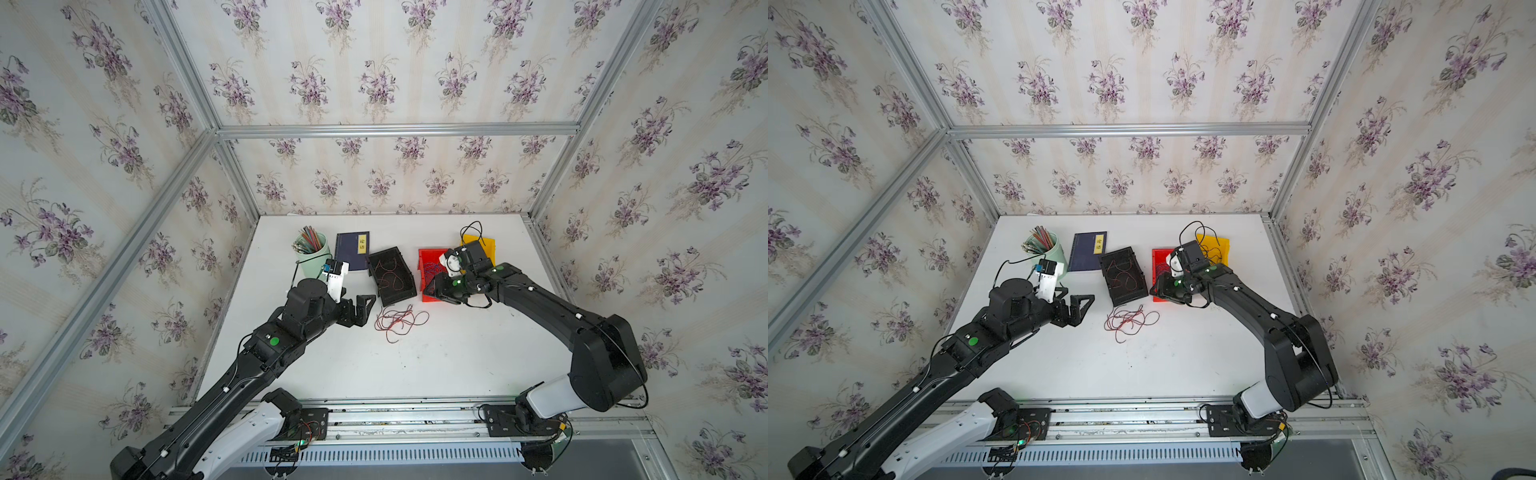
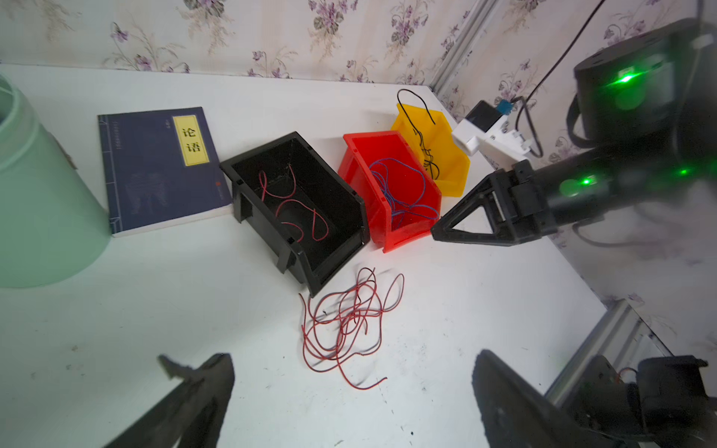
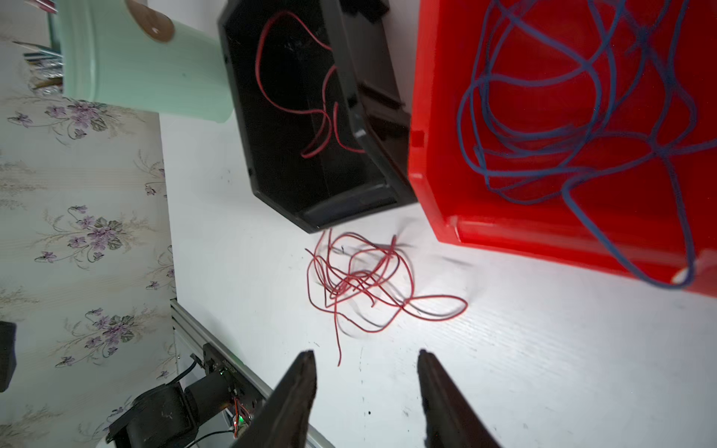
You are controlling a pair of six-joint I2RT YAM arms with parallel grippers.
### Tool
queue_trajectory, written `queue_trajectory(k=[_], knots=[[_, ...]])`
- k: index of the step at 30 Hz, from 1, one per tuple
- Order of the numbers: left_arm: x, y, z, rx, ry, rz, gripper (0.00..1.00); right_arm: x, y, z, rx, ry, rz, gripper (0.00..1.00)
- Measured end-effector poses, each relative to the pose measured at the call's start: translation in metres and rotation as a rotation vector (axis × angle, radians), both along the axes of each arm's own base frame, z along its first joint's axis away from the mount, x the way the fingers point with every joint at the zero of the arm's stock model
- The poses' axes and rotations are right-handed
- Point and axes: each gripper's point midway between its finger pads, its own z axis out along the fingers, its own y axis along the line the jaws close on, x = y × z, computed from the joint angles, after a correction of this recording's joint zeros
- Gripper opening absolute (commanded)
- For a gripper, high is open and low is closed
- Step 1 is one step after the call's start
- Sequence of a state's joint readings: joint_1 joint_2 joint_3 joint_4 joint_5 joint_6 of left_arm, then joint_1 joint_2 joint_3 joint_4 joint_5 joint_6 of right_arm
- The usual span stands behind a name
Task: Untangle and sort cables by color
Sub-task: Place the cable in the bin.
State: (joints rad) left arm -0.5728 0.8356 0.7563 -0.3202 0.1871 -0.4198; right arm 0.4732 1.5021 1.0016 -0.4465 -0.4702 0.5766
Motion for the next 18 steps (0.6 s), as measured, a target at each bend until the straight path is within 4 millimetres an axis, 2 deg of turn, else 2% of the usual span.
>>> queue_trajectory(k=[4, 8, 12, 18], knots=[[-0.007, -0.010, -0.013, -0.024, 0.034, -0.057, 0.99, -0.021, -0.004, -0.026, 0.034, 0.102, -0.051, 0.38], [-0.006, -0.016, -0.011, -0.041, 0.036, -0.082, 0.99, -0.031, -0.005, -0.042, 0.062, 0.156, -0.129, 0.38], [-0.005, -0.019, -0.010, -0.049, 0.036, -0.092, 0.99, -0.029, -0.004, -0.047, 0.088, 0.176, -0.213, 0.37], [-0.009, -0.016, 0.000, -0.067, 0.010, -0.090, 0.99, -0.015, 0.003, -0.048, 0.116, 0.170, -0.301, 0.37]])
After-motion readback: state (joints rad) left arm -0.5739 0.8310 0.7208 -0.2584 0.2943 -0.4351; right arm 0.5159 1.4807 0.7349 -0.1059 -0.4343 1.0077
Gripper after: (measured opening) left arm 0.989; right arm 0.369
